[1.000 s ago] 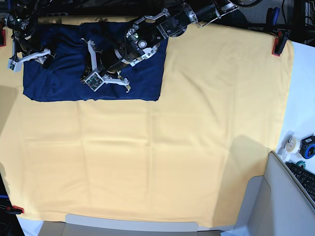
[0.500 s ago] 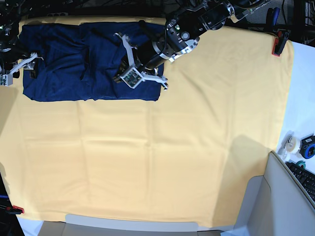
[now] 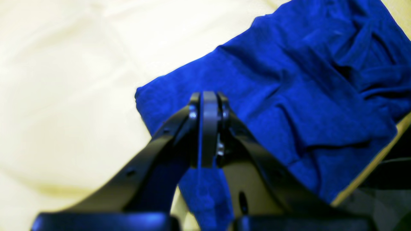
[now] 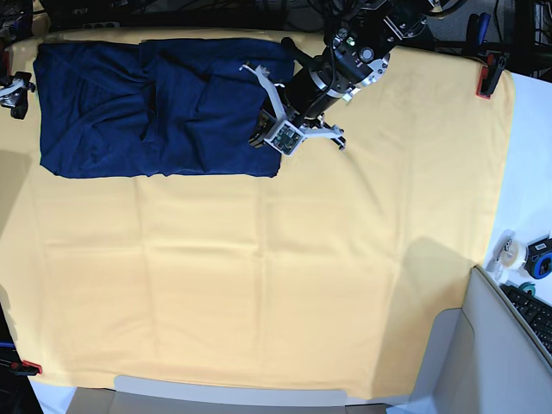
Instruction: Fold the T-shirt properly
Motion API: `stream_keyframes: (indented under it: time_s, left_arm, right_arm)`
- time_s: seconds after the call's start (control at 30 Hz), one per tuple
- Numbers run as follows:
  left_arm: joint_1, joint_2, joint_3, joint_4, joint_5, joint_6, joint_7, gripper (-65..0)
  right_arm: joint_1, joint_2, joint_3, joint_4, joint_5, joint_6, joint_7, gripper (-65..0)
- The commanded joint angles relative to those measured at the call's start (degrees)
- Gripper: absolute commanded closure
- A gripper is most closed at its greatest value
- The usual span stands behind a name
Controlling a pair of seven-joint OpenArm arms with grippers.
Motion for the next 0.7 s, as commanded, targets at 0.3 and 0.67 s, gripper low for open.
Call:
stream_keyframes:
  time_s: [0.3, 0.67]
  left_arm:
    - [6.8, -1.2, -6.7, 1.5, -0.1, -0.2, -1.8, -6.1]
    - [11.3, -1.2, -14.1, 1.5, -0.1, -0.2, -6.9, -11.2]
  right_arm:
    - [0.5, 3.0, 0.0, -11.3, 0.4, 0.3, 0.4, -39.7]
    - [6.9, 5.7, -9.7, -18.6, 1.9, 0.3, 0.4, -39.7]
